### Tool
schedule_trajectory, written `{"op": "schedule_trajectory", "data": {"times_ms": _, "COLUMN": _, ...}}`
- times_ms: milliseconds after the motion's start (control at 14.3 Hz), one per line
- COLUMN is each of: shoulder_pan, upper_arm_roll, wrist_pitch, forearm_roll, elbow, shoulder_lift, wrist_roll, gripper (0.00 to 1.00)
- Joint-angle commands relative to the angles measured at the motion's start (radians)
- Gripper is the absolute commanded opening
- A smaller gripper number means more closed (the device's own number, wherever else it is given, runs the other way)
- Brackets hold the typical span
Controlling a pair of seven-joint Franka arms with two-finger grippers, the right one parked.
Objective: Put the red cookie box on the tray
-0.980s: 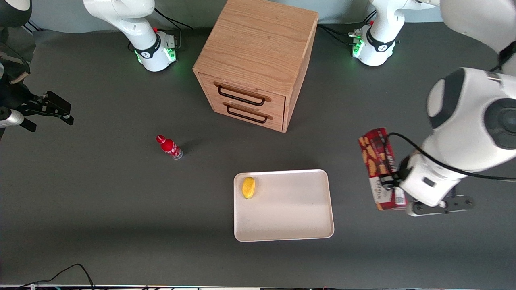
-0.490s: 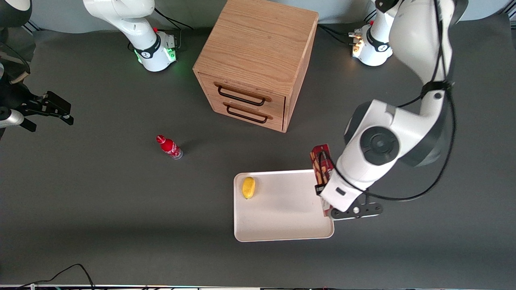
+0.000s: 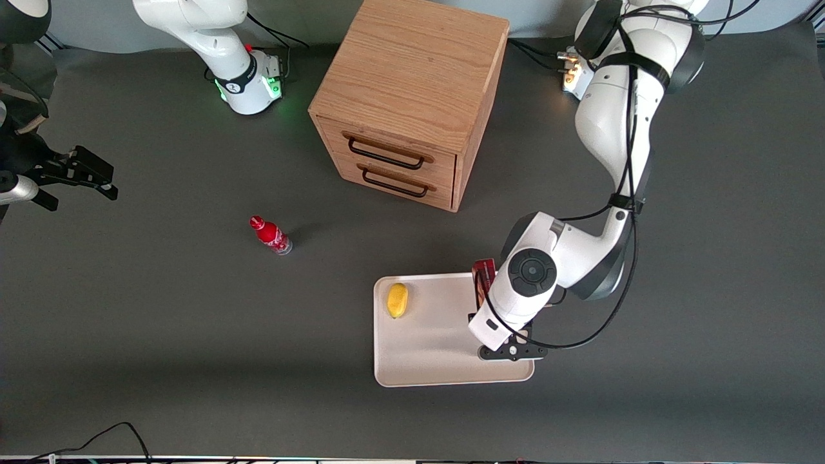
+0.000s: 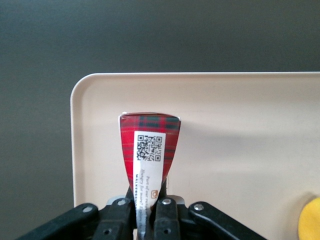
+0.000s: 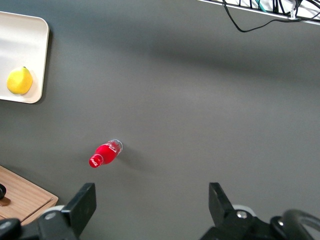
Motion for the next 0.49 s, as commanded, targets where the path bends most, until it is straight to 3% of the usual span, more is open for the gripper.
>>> {"op": "schedule_trajectory", "data": {"times_ms": 0, "shoulder_pan": -0.019, "upper_arm_roll": 0.017, "wrist_pitch": 0.054, "forearm_roll": 0.031, "elbow": 0.013, "shoulder_lift": 0.022, "wrist_roll": -0.022, "gripper": 0.00}}
{"op": "schedule_trajectory", "data": {"times_ms": 420, "shoulder_pan": -0.017, "upper_arm_roll": 0.017, "wrist_pitch": 0.146, "forearm_roll": 0.069, "elbow": -0.034, "shoulder_lift": 0.039, "wrist_roll": -0.024, "gripper": 0.00}}
